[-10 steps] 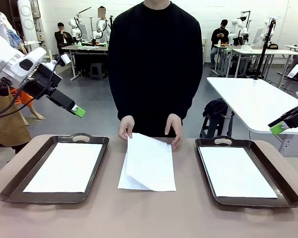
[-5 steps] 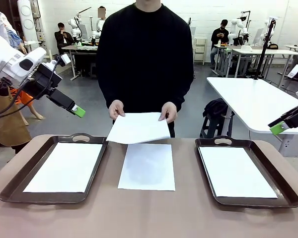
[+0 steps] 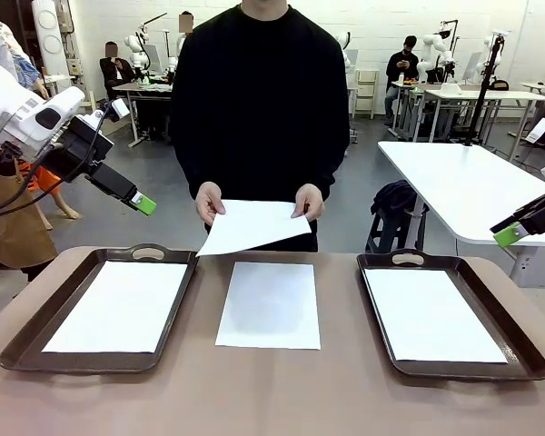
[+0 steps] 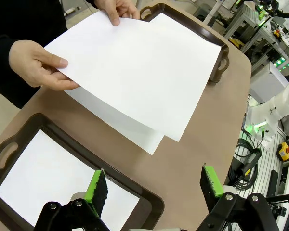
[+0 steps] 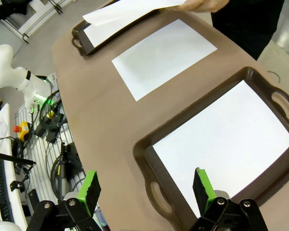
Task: Sort the A4 documents.
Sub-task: Receive the A4 Paper.
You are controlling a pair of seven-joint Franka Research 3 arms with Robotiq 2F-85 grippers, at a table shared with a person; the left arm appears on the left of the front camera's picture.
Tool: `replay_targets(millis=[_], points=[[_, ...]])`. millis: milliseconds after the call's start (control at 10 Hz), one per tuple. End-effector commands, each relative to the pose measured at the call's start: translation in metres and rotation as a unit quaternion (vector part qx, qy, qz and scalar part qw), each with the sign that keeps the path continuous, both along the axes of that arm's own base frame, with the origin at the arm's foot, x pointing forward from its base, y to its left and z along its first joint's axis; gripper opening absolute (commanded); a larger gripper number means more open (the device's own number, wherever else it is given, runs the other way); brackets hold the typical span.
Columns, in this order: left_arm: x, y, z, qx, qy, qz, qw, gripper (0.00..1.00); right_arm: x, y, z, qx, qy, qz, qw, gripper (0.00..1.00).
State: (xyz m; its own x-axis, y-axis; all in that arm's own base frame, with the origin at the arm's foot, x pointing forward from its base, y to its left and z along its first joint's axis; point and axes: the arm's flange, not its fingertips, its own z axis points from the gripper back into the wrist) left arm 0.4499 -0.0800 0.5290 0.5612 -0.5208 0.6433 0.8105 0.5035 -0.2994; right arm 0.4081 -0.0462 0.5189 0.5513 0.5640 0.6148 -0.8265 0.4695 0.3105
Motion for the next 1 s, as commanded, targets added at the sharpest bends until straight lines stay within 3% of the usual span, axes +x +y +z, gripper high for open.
replay_targets(millis=[0, 900], points=[[-0.0004, 0.0005, -0.0001, -0.001, 0.001, -0.001, 1.000, 1.00, -0.0009, -0.0003, -0.0003, -0.001, 0.000, 0.003, 1.000, 1.00], [-0.0004, 0.0005, -0.0001, -0.001, 0.001, -0.001, 1.000, 1.00, -0.0009, -0.0003, -0.0003, -0.001, 0.000, 0.003, 1.000, 1.00]])
